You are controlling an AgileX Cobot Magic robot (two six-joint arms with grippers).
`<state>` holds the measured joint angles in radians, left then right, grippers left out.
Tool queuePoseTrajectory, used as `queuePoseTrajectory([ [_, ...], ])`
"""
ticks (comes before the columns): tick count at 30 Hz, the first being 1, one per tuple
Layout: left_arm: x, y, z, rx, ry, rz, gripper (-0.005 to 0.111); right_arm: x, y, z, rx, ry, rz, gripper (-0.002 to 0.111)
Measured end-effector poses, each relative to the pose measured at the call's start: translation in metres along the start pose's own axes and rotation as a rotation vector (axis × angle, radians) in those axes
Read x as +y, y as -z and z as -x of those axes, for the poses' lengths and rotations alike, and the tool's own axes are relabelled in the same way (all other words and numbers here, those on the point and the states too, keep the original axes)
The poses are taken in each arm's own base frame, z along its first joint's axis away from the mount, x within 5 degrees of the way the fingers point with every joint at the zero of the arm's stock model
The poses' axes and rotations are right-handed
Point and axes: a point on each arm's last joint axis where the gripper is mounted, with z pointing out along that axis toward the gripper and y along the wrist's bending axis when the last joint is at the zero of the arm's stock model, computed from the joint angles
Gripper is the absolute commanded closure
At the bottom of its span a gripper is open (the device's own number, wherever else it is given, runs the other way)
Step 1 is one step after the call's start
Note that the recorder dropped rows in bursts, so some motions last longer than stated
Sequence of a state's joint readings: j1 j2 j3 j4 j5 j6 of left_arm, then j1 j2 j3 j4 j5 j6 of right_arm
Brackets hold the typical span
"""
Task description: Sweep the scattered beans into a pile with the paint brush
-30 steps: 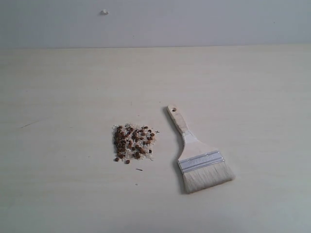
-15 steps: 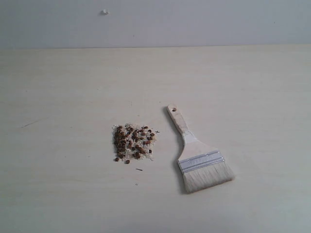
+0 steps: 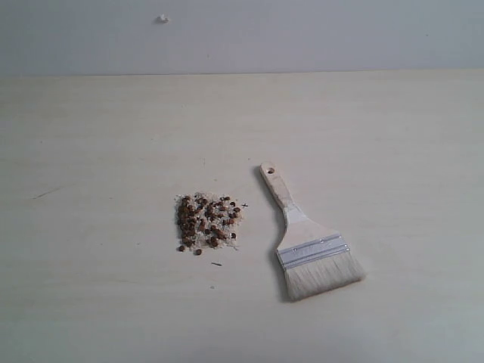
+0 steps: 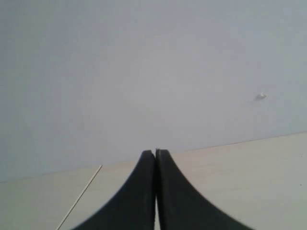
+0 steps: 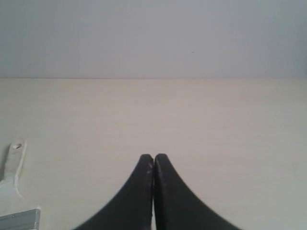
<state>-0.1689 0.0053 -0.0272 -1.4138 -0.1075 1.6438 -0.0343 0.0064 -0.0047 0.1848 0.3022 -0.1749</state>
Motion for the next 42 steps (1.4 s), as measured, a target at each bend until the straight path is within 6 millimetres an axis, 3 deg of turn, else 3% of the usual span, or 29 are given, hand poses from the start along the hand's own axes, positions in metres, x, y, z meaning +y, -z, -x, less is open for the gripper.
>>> queuePoseTrajectory([
  [20,-0.006,0.0,0.006,-0.061,0.065,-0.066,0.107,0.001,0.0,0.0,0.002,0.003,0.016,0.108],
  [33,-0.007,0.005,-0.03,0.344,0.142,-0.055,0.107,0.001,0.0,0.0,0.004,0.003,0.017,0.108],
  [42,-0.007,0.009,-0.042,0.45,0.126,-0.04,0.107,0.001,0.0,-0.001,0.007,0.003,0.017,0.108],
])
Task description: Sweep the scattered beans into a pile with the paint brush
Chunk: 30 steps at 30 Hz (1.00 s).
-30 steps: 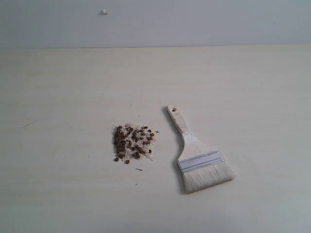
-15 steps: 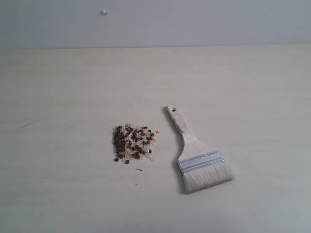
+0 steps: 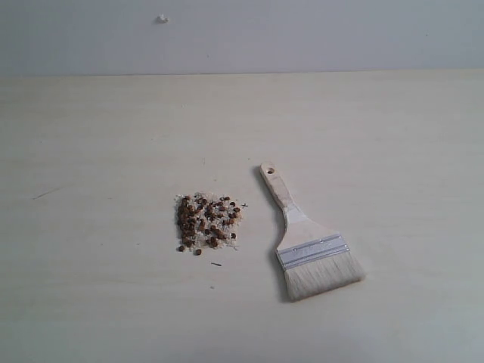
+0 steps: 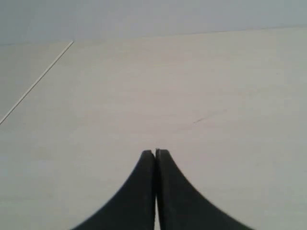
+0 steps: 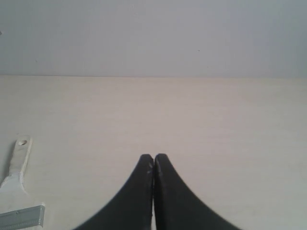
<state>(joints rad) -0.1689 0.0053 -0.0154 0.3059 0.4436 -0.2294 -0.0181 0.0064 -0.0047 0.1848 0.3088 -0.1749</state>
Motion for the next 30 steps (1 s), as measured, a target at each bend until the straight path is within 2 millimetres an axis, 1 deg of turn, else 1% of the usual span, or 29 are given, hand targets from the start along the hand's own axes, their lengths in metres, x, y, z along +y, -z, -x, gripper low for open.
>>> queuePoseTrajectory([
  [30,-0.0001,-0.0005,-0.0013,0.004,-0.011,0.0,0.107,0.0,0.0,0.0,0.0,0.0,0.0,0.108],
])
